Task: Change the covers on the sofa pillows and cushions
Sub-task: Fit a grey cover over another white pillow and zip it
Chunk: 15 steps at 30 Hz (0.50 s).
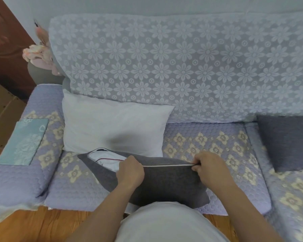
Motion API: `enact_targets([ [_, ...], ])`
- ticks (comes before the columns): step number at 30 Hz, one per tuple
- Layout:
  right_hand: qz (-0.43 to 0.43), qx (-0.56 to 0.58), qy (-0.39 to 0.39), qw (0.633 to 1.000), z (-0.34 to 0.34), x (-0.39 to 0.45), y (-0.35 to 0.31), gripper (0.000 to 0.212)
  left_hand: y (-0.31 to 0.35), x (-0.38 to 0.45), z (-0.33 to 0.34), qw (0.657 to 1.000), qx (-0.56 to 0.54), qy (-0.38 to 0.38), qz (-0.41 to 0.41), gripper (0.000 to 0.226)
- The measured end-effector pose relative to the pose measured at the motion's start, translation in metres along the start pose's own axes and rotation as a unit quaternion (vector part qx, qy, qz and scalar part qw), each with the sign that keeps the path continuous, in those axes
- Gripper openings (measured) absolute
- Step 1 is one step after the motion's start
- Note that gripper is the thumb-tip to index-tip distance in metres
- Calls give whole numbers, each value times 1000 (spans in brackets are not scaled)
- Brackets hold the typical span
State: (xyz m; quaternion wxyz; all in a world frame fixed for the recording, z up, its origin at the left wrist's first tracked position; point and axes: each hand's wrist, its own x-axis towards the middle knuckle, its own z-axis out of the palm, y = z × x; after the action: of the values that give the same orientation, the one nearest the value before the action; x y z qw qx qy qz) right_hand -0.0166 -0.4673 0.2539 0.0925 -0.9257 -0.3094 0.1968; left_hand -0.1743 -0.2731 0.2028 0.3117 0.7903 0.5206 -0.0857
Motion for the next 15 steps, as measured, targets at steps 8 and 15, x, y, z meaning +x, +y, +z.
enact_targets([
  [8,-73,-182,-42,980,17,-7,-14,16,-10,-8,29,974,-169,-149,-40,8],
  [15,-227,-73,-117,964,89,11,-60,33,-14,-12,42,946,-263,-188,-28,5],
])
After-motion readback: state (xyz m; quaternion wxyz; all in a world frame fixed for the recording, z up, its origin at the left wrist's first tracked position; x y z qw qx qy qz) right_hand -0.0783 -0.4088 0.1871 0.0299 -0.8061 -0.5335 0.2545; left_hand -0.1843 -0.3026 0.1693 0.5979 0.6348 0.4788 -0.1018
